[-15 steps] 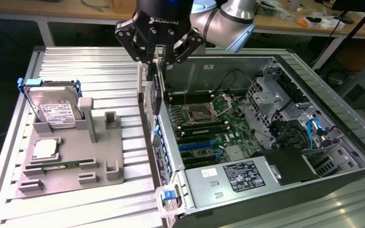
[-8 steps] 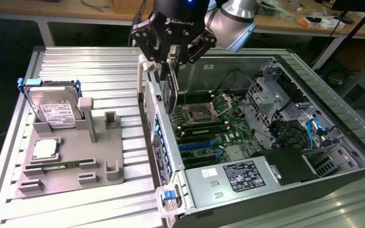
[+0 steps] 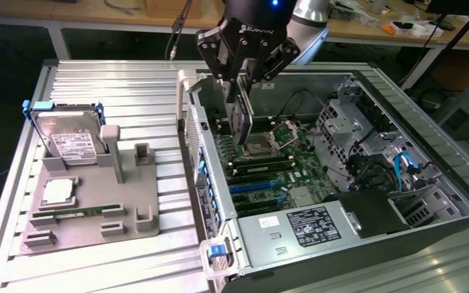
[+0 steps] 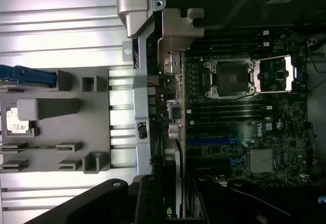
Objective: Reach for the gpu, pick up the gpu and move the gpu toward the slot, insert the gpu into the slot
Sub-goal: 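Pick up the gpu and move the gpu toward the slot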
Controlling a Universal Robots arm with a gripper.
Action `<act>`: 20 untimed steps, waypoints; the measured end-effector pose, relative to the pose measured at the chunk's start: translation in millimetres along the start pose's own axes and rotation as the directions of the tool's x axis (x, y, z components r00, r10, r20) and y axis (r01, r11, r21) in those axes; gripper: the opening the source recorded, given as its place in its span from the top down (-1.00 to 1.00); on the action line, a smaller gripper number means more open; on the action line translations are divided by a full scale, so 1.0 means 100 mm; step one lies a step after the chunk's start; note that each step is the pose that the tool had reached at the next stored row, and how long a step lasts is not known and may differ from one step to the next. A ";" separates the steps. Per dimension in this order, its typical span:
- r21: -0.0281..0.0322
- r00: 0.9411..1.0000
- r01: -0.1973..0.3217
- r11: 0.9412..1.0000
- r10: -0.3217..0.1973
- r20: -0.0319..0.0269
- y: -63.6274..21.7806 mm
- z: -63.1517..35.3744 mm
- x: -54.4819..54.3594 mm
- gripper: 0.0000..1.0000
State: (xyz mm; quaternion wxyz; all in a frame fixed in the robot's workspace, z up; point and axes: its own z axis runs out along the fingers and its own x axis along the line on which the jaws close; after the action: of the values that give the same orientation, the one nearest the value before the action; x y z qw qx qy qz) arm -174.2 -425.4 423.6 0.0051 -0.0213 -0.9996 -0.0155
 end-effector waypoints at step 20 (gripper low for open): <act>0.001 0.997 0.079 0.997 -0.079 -0.003 0.028 -0.002 -0.66 0.45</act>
State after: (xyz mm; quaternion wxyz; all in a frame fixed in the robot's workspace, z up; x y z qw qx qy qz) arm -108.6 -425.4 423.1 0.0058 0.0183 -0.9997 -0.0153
